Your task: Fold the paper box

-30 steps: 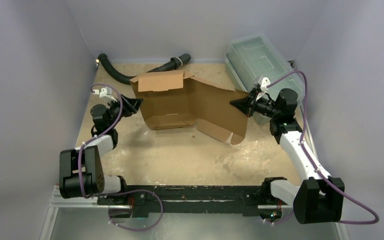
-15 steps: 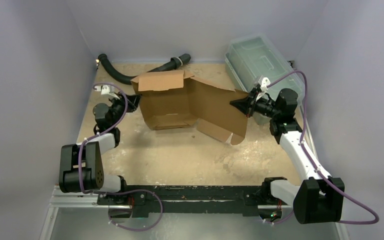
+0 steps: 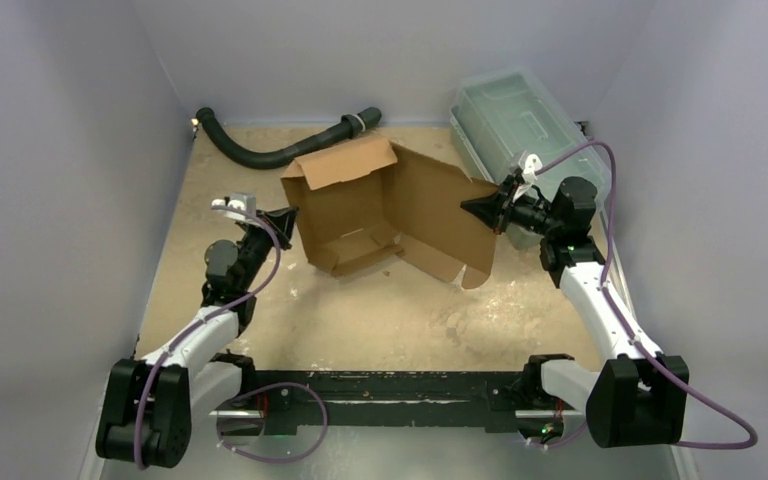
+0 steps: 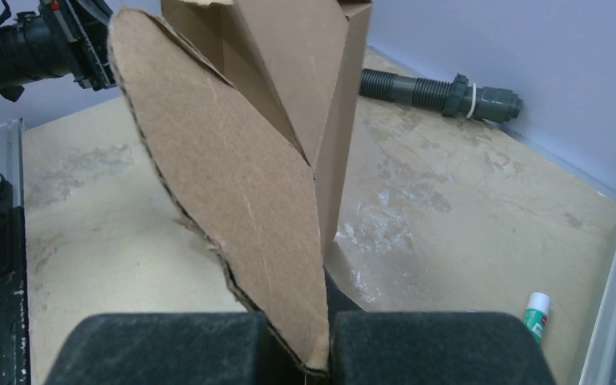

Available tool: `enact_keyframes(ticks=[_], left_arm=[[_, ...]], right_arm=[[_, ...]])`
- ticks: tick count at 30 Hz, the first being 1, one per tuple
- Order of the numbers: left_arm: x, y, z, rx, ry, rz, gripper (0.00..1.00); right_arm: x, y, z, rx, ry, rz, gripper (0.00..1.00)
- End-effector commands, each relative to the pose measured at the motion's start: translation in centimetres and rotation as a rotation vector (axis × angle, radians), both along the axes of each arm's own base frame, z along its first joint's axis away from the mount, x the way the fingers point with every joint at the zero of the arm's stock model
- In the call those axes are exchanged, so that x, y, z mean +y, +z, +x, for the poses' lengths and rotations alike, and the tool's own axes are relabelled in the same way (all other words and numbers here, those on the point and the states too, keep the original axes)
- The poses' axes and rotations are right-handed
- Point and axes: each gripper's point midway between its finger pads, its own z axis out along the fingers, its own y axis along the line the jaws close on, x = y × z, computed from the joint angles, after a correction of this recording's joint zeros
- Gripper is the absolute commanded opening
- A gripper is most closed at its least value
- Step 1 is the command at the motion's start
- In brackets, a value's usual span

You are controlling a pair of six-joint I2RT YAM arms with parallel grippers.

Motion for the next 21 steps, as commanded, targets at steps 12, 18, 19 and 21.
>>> enact_keyframes(ticks=[12,18,19,21], left_arm=[[-2.0,-0.2,0.0,0.025,0.060,0.209,0.00],[-2.9,0.2,0.4,0.040,0.070,0.261,0.00],[-3.0,0.2,0.5,0.046,0.071,0.267,0.00],[-3.1,0.0,0.8,0.068,0.078,0.267,0.00]], right_arm=[[1.8,2.4,-2.1,-0.096,0.135,0.013,0.00],[1.7,2.1,-1.5,-0.086,0.102,0.011,0.00],[1.6,2.0,-1.2,-0.082,0.083,0.010,0.00],[1.3,2.0,-0.6,-0.078,0.051,0.008,0.00]])
